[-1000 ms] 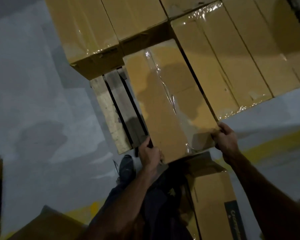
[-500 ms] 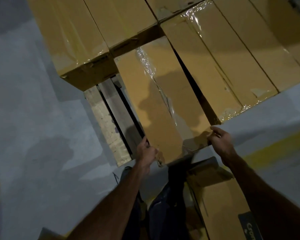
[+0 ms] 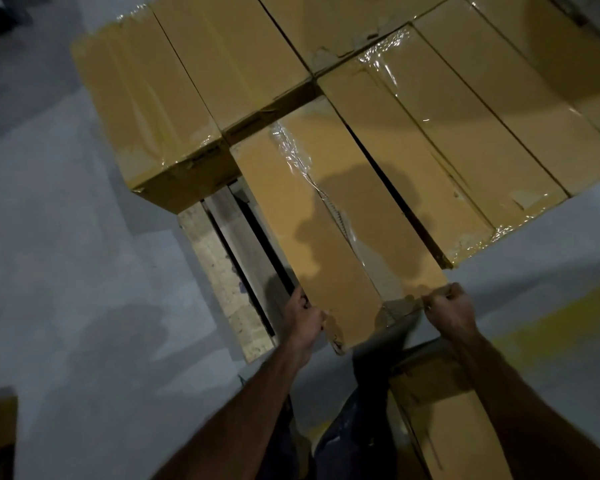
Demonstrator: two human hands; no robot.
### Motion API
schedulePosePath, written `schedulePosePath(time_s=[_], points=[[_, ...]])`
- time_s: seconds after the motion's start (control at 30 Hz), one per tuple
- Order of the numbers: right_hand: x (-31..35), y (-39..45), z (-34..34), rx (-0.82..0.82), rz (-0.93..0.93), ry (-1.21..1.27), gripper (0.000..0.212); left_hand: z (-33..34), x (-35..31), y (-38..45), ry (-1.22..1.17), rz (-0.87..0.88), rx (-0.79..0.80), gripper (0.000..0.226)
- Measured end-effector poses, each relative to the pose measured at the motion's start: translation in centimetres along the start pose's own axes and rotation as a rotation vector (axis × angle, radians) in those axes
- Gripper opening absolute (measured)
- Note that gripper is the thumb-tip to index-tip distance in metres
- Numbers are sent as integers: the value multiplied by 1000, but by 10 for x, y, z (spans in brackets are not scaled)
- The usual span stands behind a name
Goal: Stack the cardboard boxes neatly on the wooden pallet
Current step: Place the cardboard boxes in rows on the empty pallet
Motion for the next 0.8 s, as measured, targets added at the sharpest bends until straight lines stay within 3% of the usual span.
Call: schedulePosePath(time_s=[0.1,0.2,0.33,0.47,0.8], points=[[2,7,1,19,-17,-40,21,2,-4,7,-5,-10,-21,63],[2,12,7,15,-13,-26,23,1,-6,20,-16,4,-45,78],[8,11,10,-16,-25,13,32,-1,-15,18,-26,27,-47,69],[9,14,13,19,-37,75,22,-3,-18,22,-35,19,-40,67],[19,11,12,-5,-27,88,40,-7,-19,41,-28,26,-58,70]])
Point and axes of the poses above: each hand's wrist, its own y-axis towards the middle knuckle, its own z-axis out of the palm, x = y × z, the point moved 3 cm from there along y, towards the middle knuckle, and after that the axes turned 11 degrees about -z, right-handed, at the moved point
